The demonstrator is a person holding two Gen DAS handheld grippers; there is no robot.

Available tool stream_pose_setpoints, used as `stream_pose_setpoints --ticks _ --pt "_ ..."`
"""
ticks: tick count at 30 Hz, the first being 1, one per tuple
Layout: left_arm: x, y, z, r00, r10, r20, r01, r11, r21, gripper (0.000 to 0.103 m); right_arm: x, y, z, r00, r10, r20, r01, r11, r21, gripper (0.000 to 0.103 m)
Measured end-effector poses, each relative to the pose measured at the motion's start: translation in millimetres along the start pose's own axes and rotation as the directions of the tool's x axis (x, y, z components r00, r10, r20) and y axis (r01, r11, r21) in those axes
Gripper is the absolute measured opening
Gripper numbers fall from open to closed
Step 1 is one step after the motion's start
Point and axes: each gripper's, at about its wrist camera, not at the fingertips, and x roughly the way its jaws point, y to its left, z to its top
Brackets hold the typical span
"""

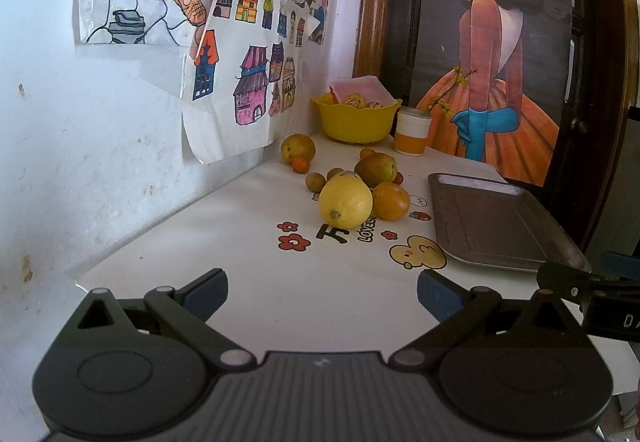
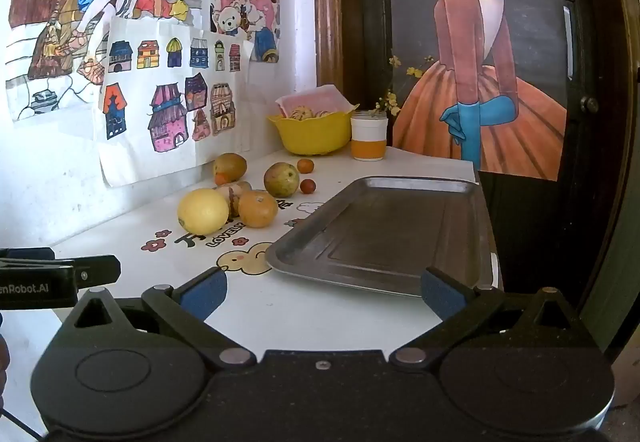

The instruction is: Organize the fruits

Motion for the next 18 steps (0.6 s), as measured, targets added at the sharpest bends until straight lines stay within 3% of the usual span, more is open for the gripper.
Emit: stream_pose_setpoints --ticks 18 --pt "-1.7 2.5 -2.0 1.000 0.009 -0.008 -0.010 1.000 -0.007 0.103 -0.3 0.9 1.1 1.000 0.014 0.002 -0.014 1.000 0.006 0.102"
